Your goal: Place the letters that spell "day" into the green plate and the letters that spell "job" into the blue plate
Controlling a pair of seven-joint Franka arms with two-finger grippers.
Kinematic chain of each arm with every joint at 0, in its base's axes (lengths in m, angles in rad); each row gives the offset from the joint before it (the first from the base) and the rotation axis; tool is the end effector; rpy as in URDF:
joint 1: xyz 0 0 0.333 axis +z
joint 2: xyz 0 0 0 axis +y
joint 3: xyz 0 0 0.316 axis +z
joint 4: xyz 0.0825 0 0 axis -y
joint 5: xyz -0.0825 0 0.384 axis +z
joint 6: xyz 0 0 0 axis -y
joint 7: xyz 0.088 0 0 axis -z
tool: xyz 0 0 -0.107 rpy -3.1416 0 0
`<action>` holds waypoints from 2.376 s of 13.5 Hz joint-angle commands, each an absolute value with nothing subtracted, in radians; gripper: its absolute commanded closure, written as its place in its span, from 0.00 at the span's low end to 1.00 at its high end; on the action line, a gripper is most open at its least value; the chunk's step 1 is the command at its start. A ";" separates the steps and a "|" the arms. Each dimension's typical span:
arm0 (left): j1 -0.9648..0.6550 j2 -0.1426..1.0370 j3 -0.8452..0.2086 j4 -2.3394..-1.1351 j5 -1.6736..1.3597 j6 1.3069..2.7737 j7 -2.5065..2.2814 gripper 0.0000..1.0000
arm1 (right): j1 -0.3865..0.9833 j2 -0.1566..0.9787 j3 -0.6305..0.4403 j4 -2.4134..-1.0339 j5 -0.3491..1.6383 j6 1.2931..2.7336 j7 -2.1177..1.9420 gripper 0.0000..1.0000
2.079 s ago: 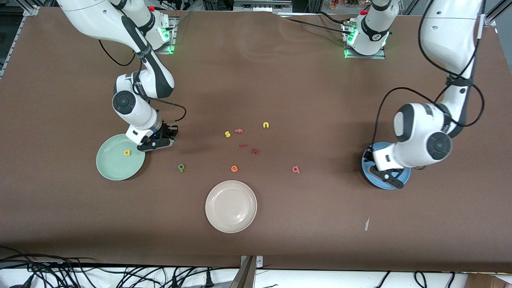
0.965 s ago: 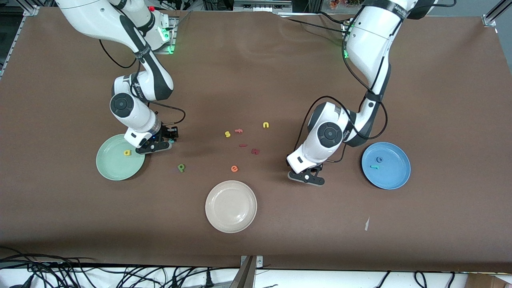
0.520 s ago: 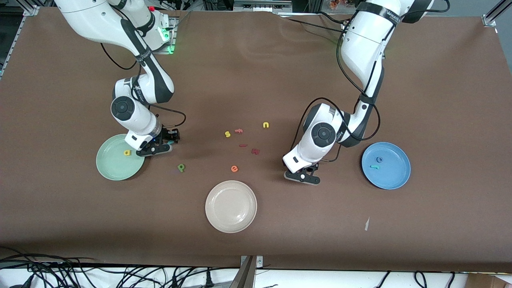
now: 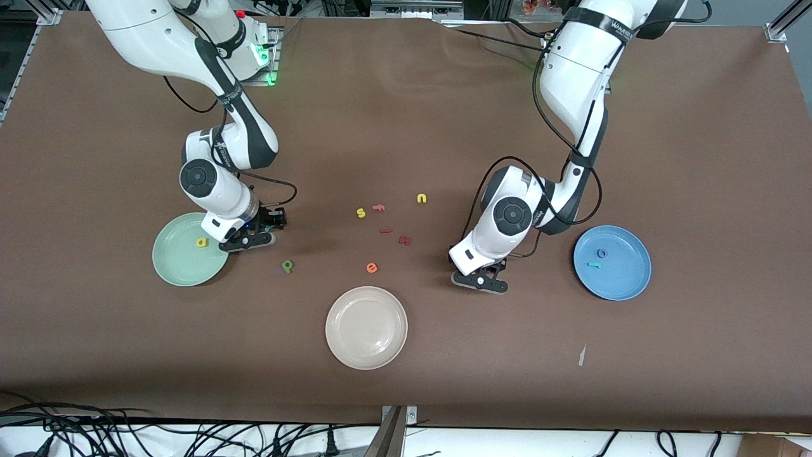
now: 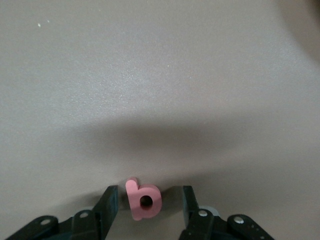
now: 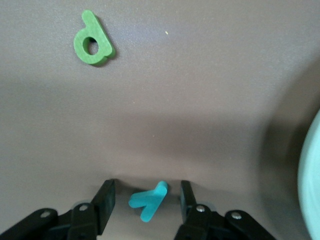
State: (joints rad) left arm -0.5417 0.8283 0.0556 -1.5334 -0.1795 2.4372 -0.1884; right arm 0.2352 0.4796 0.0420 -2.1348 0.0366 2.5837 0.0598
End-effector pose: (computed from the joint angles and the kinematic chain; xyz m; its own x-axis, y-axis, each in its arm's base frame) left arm 0.6275 -0.3391 0.1715 0.9819 -0.1809 0.0558 -0.1857 -0.9778 0.0974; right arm 0.5466 0.1552 0.1755 0.9829 0.1811 -0.0334 0.1799 -0.9830 -0.0358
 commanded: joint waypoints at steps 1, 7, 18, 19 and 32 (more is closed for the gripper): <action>-0.554 0.848 0.072 -1.513 -0.183 2.437 -0.181 0.54 | 0.232 0.486 0.046 -2.125 0.049 2.571 0.055 0.44; -0.548 0.828 0.089 -1.514 -0.150 2.425 -0.169 0.95 | 0.233 0.485 0.046 -2.129 0.049 2.569 0.054 0.48; -0.165 0.486 0.103 -1.752 -0.019 2.085 0.386 0.92 | 0.232 0.486 0.046 -2.129 0.049 2.569 0.061 0.67; -0.131 0.482 0.103 -1.776 -0.003 2.089 0.417 0.91 | 0.232 0.486 0.046 -2.128 0.049 2.569 0.063 0.68; -0.025 0.156 0.101 -2.102 -0.015 2.194 0.417 0.00 | 0.230 0.489 0.046 -2.126 0.051 2.574 0.063 0.87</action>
State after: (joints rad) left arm -0.0626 0.3653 0.1132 -1.9214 -0.0371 2.1626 0.4240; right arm 0.2319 0.4762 0.0354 -2.1316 0.0365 2.5760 0.0600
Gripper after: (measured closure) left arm 0.000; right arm 0.863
